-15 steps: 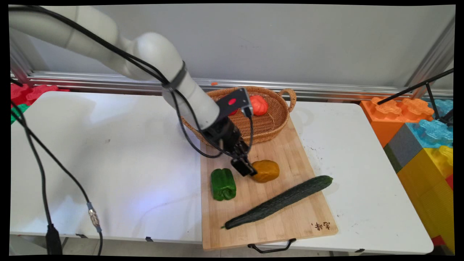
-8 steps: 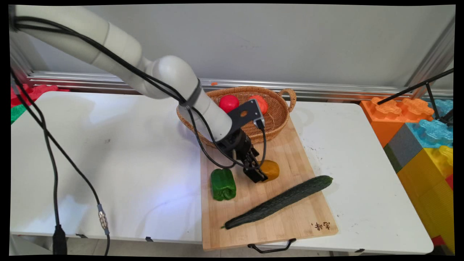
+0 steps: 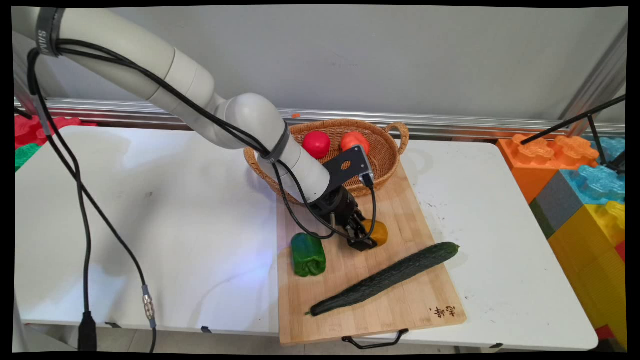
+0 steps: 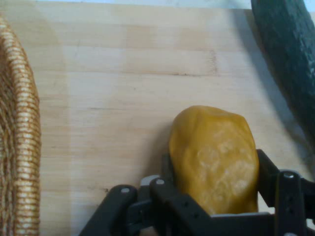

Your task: Place the picked object in the vegetable basket

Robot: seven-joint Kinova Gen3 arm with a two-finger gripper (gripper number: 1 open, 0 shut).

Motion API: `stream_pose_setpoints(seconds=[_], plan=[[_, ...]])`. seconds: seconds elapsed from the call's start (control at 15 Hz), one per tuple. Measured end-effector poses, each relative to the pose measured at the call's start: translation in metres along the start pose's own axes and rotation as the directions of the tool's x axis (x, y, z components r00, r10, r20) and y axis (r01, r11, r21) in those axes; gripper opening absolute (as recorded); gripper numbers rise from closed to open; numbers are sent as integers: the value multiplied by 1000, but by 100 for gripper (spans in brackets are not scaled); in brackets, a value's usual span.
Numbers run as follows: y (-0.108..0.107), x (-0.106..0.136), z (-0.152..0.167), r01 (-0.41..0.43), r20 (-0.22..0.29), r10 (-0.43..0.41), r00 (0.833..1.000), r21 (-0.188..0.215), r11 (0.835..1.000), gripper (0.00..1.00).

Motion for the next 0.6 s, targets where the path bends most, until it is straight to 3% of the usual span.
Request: stream_pose_setpoints(seconds=[0.33,0.6], plan=[[-1,13,-16,16,0,-16,1000,19,1000,0],[-5,50,-41,-12,-35,14,999,51,999,0]])
